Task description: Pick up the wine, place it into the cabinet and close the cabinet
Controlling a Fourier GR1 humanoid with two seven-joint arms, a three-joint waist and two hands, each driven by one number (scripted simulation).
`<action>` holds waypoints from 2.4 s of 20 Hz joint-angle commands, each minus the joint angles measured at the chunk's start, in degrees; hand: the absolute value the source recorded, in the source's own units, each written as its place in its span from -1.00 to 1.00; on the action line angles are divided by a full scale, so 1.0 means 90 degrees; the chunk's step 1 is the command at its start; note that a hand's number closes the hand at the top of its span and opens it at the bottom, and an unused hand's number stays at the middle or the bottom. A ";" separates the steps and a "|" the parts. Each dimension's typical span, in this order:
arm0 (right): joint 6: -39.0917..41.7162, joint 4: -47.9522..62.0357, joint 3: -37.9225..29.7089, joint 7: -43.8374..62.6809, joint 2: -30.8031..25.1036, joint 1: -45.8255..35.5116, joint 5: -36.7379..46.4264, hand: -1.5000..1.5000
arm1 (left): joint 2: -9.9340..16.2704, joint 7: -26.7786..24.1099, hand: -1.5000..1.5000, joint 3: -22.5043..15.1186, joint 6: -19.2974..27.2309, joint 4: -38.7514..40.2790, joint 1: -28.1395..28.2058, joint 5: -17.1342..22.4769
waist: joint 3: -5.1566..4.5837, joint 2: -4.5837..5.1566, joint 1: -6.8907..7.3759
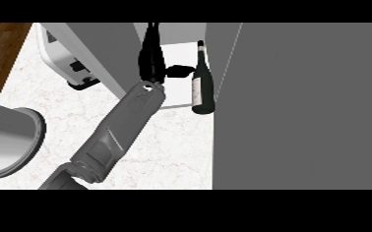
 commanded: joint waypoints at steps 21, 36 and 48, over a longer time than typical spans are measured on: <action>-0.0753 -0.1399 0.0362 0.0732 -0.0015 0.0621 -0.0144 -1.00 | 0.0000 -0.2314 -1.00 -0.0640 -0.0505 -0.2664 0.1568 0.3011 | 0.0016 -0.0213 0.0567; -0.1289 -0.1127 0.0583 0.0812 0.0012 0.0098 0.0309 -1.00 | 0.0262 -0.1416 -1.00 -0.1675 -0.0670 -0.5937 0.3441 0.2589 | 0.0021 -0.0223 0.0711; -0.1202 -0.1208 0.0241 0.0903 -0.0396 0.0109 0.0164 -1.00 | 0.2171 -0.0751 -1.00 -0.1715 -0.1547 -0.8979 0.5564 0.2697 | 0.0019 -0.0217 0.0728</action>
